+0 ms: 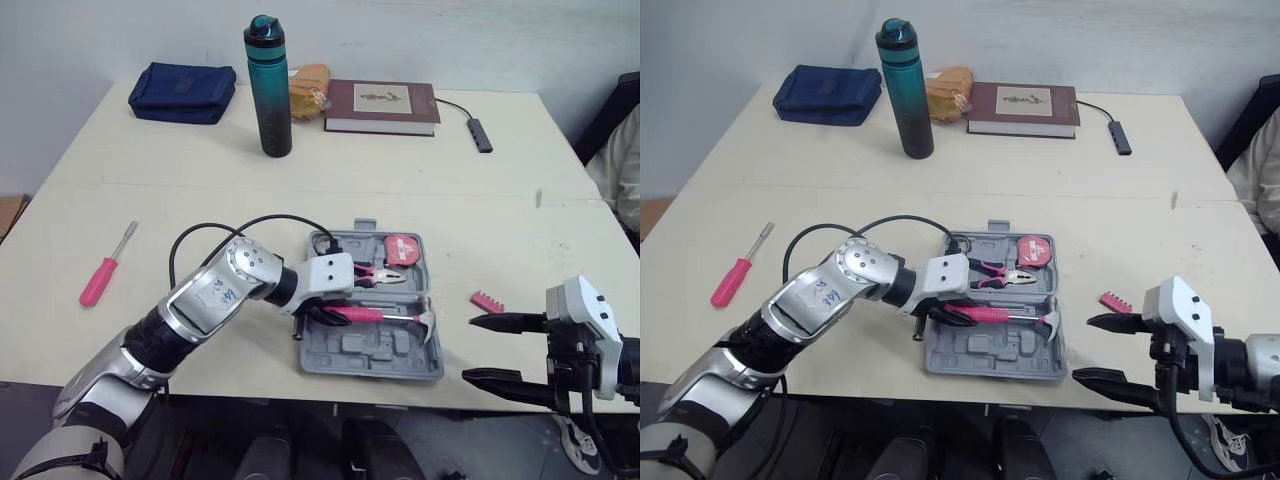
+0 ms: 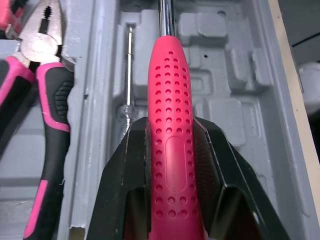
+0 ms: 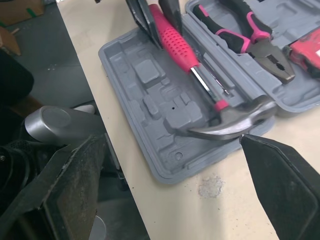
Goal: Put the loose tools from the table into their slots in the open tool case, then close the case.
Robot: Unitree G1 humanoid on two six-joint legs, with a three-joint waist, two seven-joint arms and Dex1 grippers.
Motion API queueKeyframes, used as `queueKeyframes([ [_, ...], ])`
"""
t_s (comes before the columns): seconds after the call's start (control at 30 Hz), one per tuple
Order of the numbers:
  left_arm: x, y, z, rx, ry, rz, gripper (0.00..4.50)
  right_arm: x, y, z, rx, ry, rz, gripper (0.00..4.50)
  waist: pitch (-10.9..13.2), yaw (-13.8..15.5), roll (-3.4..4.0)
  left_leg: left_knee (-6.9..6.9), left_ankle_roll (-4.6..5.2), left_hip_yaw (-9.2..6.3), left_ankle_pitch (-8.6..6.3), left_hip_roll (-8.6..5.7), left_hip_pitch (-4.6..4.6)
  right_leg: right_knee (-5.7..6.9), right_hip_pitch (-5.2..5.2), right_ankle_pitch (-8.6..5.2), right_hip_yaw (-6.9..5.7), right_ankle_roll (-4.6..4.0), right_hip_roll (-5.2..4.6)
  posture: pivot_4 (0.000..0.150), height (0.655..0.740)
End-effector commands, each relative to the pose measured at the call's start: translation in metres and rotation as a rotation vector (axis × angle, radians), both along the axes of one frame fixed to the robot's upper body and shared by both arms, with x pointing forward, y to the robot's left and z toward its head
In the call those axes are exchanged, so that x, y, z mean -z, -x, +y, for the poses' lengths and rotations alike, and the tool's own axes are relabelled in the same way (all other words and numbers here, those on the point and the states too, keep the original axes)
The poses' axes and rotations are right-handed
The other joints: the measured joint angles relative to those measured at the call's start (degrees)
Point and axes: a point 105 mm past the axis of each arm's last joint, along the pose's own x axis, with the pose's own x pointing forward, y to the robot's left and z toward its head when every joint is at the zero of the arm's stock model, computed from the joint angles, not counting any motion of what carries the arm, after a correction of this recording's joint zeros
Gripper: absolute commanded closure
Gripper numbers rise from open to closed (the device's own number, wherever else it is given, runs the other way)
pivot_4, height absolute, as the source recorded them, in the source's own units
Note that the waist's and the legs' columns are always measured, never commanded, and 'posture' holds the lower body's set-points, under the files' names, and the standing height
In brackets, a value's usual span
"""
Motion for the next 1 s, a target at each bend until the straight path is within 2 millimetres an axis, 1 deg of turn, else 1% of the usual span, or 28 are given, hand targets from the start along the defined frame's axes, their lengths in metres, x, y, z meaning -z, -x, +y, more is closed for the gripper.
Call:
queueKeyframes([
  [0.03,0.001,0.007,-0.003,0.047,-0.009,-0.010,4.01,-0.005,0.003,0.004,-0.011,-0.018,-0.027,0.00,0.0,0.0,0.00,0.02,0.00,0.00,0.00,0.00,-0.01,0.01,0.00,0.00,0.00,0.00,0.00,0.150,0.7400],
  [0.13,0.009,0.006,0.001,0.032,-0.053,-0.012,4.01,-0.005,0.001,0.005,-0.016,-0.017,-0.030,0.00,0.0,0.0,0.00,0.06,0.02,0.00,-0.01,0.00,-0.02,0.01,0.00,0.00,0.00,0.00,0.00,0.150,0.7400],
  [0.2,0.011,0.005,0.003,0.027,-0.063,-0.016,4.01,-0.006,0.000,0.006,-0.017,-0.018,-0.031,0.00,0.0,0.0,0.00,0.07,0.02,0.00,-0.01,0.00,-0.03,0.02,0.00,0.00,-0.01,0.00,0.00,0.150,0.7400],
  [0.37,0.007,0.004,-0.005,0.014,-0.014,-0.016,4.01,-0.005,0.000,0.007,-0.026,-0.018,-0.029,0.00,0.0,0.0,0.00,0.12,0.03,0.00,-0.02,0.00,-0.02,0.05,0.01,0.00,-0.01,0.00,0.00,0.150,0.7400],
  [0.43,0.002,0.007,-0.006,0.034,0.009,-0.002,2.98,-0.004,0.000,0.007,-0.028,-0.019,-0.028,0.00,0.0,0.1,0.00,0.16,0.04,0.00,-0.02,0.00,-0.04,0.06,0.02,0.01,-0.01,0.02,-0.01,0.150,0.7400],
  [0.5,-0.008,0.010,-0.005,0.055,0.043,0.012,2.24,-0.004,-0.001,0.008,-0.030,-0.019,-0.029,0.00,0.0,0.1,0.00,0.20,0.06,0.00,-0.03,0.00,-0.07,0.07,0.02,0.01,-0.01,0.02,0.00,0.150,0.7400],
  [0.53,-0.011,0.011,-0.005,0.063,0.057,0.011,1.80,-0.004,-0.001,0.007,-0.030,-0.019,-0.028,0.00,0.0,0.1,0.00,0.21,0.06,-0.01,-0.04,0.00,-0.09,0.07,0.01,0.01,-0.02,0.02,0.00,0.150,0.7400],
  [0.57,-0.019,0.012,-0.004,0.073,0.103,0.017,1.33,-0.003,-0.002,0.007,-0.031,-0.018,-0.029,0.00,0.0,0.1,0.00,0.23,0.06,-0.01,-0.04,0.00,-0.10,0.08,0.00,0.01,-0.03,0.02,-0.01,0.150,0.7400],
  [0.63,-0.028,0.013,-0.002,0.092,0.168,0.020,1.33,-0.003,-0.003,0.007,-0.032,-0.018,-0.030,0.00,0.0,0.1,0.01,0.26,0.06,-0.02,-0.04,0.00,-0.10,0.10,0.00,0.01,-0.04,0.02,-0.01,0.150,0.7400],
  [0.67,-0.030,0.012,-0.001,0.094,0.189,0.022,1.33,-0.003,-0.003,0.007,-0.033,-0.018,-0.031,0.00,0.0,0.0,0.01,0.27,0.06,-0.02,-0.04,0.00,-0.09,0.09,0.01,0.01,-0.04,0.02,-0.01,0.150,0.7400],
  [0.83,-0.024,0.006,0.001,0.053,0.252,0.048,1.33,-0.001,-0.004,0.009,-0.036,-0.022,-0.028,0.00,0.0,0.0,0.02,0.32,0.06,-0.01,-0.04,0.00,-0.08,0.12,0.02,0.01,-0.04,0.02,-0.01,0.150,0.7400],
  [0.93,-0.010,0.010,-0.003,0.080,0.309,0.066,2.10,0.002,-0.004,0.010,-0.041,-0.024,-0.025,0.00,0.0,0.0,0.03,0.35,0.07,-0.01,-0.05,0.00,-0.08,0.13,0.02,0.01,-0.04,0.03,-0.01,0.150,0.7400],
  [1.0,-0.002,0.010,-0.003,0.064,0.334,0.090,3.05,0.004,-0.005,0.011,-0.043,-0.024,-0.026,0.00,0.0,0.0,0.03,0.38,0.07,-0.01,-0.05,0.00,-0.10,0.17,0.01,0.01,-0.04,0.03,-0.01,0.150,0.7400],
])
